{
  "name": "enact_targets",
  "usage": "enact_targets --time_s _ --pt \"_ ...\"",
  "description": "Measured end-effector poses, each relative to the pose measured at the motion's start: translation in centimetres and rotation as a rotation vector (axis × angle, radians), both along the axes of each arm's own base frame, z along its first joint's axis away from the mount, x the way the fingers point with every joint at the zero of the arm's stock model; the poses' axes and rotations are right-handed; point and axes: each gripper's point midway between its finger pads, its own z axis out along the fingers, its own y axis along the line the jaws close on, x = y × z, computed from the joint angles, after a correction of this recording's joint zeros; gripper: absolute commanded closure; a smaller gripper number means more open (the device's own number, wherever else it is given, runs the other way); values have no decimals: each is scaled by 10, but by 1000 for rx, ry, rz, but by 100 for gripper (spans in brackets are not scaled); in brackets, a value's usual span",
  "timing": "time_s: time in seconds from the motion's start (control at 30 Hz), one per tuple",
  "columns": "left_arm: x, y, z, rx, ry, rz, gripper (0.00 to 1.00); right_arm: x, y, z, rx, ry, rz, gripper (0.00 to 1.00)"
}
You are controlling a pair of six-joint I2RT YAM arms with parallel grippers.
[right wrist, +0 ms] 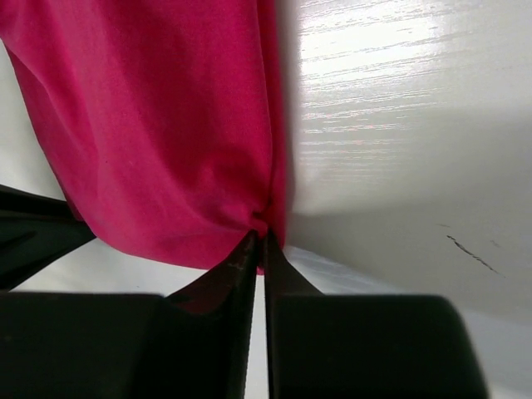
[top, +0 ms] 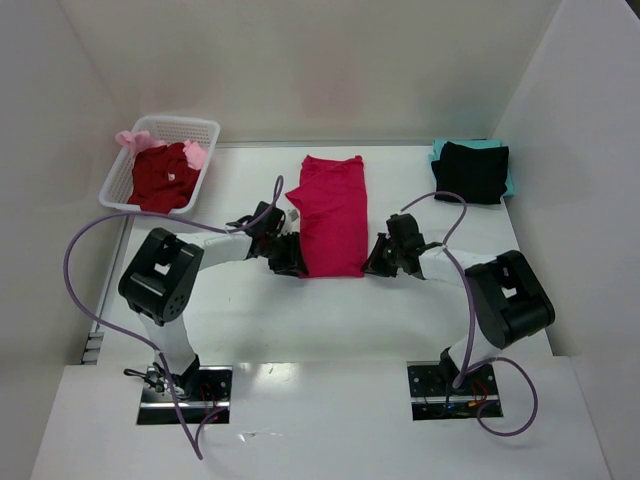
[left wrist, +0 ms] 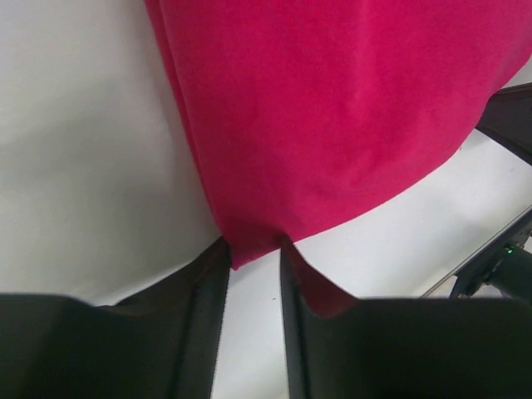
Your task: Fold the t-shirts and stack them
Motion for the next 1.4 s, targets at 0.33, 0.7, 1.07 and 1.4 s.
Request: enact_targets --time_s 0.33,0.7,1.07,1.4 --pt "0 -1 -5 0 13 -4 99 -1 2 -1 -2 3 6 100" --pt "-32 10 29 27 -4 -17 100 -39 16 59 69 -105 39 100" --pt "-68 14 105 -14 -87 -32 100 -85 13 110 146 -137 35 100" --pt "-15 15 192 -65 -302 52 100 -23 1 168 87 -270 -73 100"
